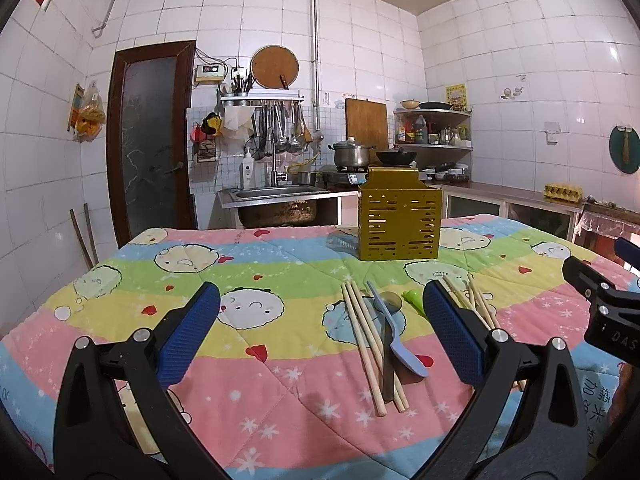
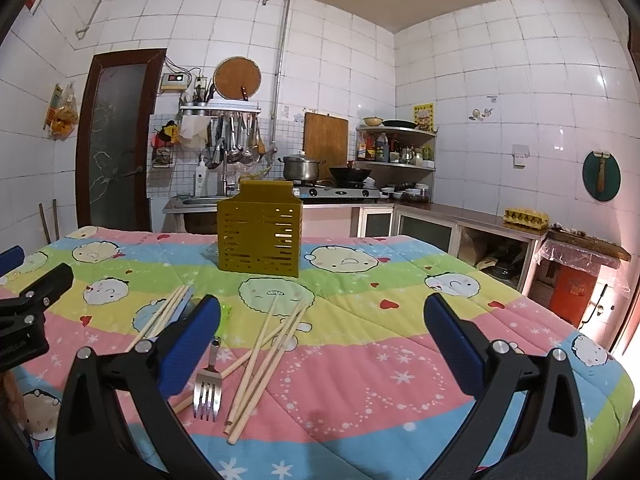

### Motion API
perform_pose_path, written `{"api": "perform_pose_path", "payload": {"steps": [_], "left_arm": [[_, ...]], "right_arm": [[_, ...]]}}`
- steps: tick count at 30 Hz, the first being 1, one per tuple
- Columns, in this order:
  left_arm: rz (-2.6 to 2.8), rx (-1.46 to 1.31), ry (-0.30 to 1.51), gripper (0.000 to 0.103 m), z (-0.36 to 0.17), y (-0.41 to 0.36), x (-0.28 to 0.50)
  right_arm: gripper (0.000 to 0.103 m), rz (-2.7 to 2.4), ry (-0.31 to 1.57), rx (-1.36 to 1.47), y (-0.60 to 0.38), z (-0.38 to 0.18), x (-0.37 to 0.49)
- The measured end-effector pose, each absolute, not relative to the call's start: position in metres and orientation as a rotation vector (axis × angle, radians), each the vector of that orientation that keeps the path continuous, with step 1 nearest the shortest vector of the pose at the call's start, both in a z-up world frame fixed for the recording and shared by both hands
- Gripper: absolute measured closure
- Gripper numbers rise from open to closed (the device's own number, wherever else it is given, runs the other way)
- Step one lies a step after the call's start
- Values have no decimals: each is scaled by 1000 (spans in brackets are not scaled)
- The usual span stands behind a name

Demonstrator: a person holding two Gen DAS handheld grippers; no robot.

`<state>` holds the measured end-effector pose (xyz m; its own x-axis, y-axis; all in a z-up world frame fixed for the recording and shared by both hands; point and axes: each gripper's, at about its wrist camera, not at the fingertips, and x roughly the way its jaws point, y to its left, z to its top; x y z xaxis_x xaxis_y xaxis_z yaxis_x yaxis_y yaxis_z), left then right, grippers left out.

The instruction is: Organize utensils

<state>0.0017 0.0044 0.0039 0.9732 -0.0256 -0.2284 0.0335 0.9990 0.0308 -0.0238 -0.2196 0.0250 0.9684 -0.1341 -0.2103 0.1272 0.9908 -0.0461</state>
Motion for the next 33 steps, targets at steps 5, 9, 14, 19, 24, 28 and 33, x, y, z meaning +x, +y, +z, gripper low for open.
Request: {"api": "perform_pose_path", "payload": {"steps": [5,9,14,19,24,28,33], "left_arm": [[-37,27,303,5,3,6,16],[-31,28,361,5,6,7,33],[-45,18,453,5,14,13,75],[-58,-35,492,5,25,17,114],[-65,-14,549,5,27,9,155],[-63,-4,648,5,14,5,190],[-34,-7,725,5,-13,10,217]], "right_arm": [[4,-129,260,-41,-217,24,-17],[4,-123,309,-30,-222,27,2],[4,-163,356,-29,-226,41,37],[4,-188,434,13,-233,53,84],[4,-207,520,52,-243,48,127],[4,-238,577,34,-246,32,156],[4,-263,640,49,-255,2,171]]}}
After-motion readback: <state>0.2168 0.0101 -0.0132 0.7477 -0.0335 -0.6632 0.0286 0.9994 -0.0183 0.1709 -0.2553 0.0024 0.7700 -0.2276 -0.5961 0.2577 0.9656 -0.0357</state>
